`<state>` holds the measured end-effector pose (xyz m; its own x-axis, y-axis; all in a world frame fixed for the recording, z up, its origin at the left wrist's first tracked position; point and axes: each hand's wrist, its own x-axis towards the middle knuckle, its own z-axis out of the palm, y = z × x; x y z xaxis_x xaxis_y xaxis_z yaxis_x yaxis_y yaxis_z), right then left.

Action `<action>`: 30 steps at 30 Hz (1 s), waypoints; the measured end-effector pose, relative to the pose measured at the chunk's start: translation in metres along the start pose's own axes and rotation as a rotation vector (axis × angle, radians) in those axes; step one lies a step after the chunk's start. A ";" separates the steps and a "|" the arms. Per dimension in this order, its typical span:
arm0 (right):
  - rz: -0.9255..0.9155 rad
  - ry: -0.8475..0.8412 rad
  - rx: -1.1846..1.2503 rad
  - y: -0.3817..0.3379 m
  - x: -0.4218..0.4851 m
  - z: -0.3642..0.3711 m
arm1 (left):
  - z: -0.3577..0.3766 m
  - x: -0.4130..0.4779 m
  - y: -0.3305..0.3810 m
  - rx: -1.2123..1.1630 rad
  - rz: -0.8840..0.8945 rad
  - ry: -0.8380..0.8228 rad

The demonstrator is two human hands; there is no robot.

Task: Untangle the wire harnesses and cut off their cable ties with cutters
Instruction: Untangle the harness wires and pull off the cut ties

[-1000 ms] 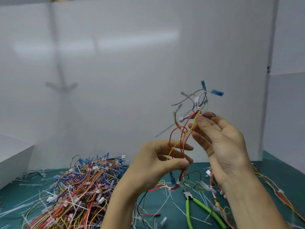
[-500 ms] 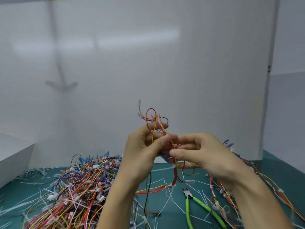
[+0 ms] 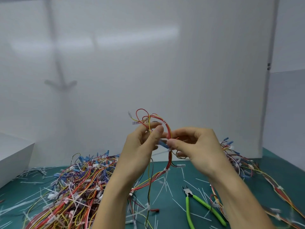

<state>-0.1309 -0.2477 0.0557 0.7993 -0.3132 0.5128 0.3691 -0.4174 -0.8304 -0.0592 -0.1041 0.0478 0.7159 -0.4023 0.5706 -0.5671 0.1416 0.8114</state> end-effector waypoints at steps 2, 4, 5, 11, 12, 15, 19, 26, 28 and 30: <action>-0.025 0.072 0.051 -0.002 0.001 -0.001 | -0.005 -0.002 0.000 0.051 -0.065 -0.101; -0.024 0.127 0.188 -0.004 0.001 -0.003 | -0.014 -0.005 -0.003 0.099 -0.144 -0.244; -0.019 0.145 0.263 -0.005 0.000 -0.004 | -0.018 -0.007 -0.005 0.113 -0.193 -0.319; 0.031 0.219 0.532 -0.005 0.001 -0.006 | -0.033 -0.013 -0.013 0.185 -0.347 -0.554; 0.042 0.233 0.563 -0.004 0.001 -0.007 | -0.033 -0.013 -0.014 0.230 -0.350 -0.578; 0.072 0.270 0.643 -0.002 0.004 -0.012 | -0.034 -0.012 -0.018 0.379 -0.380 -0.628; 0.102 0.283 0.696 0.001 0.007 -0.018 | -0.038 -0.013 -0.026 0.487 -0.476 -0.595; 0.132 0.280 0.752 0.001 0.006 -0.024 | -0.046 -0.011 -0.029 0.238 -0.432 -0.228; 0.150 0.275 0.782 0.002 0.007 -0.026 | -0.046 -0.011 -0.026 0.132 -0.404 -0.143; 0.174 0.258 0.819 0.003 0.008 -0.026 | -0.046 -0.011 -0.023 -0.002 -0.403 -0.078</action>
<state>-0.1361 -0.2735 0.0631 0.7807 -0.5398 0.3150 0.5551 0.3673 -0.7463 -0.0354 -0.0615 0.0282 0.8473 -0.4937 0.1957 -0.2466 -0.0394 0.9683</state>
